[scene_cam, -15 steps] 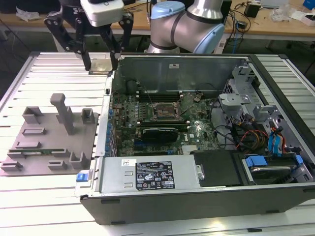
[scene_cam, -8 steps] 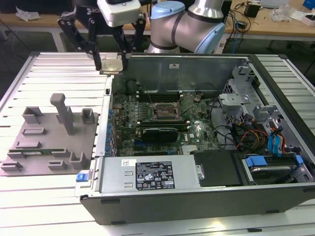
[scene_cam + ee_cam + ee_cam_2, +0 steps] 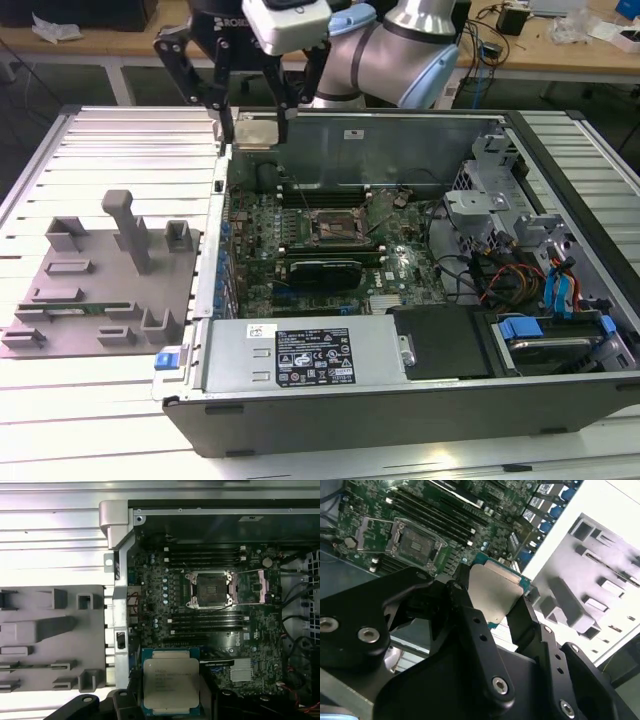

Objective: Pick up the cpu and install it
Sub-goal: 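Pick up the cpu and move it towards the insertion slot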

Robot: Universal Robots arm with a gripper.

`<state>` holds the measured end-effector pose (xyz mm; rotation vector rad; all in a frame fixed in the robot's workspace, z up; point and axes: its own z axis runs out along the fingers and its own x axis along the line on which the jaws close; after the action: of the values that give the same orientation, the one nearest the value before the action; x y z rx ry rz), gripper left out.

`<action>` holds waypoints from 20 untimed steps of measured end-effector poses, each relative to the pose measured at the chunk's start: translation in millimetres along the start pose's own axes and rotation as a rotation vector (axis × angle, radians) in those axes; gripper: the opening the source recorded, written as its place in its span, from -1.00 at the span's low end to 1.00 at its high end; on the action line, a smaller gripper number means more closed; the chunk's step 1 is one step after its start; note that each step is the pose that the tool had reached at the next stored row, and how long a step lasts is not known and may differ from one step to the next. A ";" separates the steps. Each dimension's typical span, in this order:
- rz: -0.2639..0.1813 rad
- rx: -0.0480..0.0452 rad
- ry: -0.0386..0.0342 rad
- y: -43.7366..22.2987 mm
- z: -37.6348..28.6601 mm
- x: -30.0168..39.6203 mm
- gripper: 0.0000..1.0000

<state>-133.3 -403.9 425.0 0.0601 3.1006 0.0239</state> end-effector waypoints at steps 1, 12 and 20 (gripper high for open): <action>0.000 0.0000 0.0000 0.2 0.2 -4.7 0.09; 0.001 0.0009 0.0000 2.0 11.6 -28.4 0.09; 0.001 0.0036 0.0011 3.5 38.0 -56.0 0.09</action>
<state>-75.7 -402.0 389.3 0.0619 3.1018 0.0184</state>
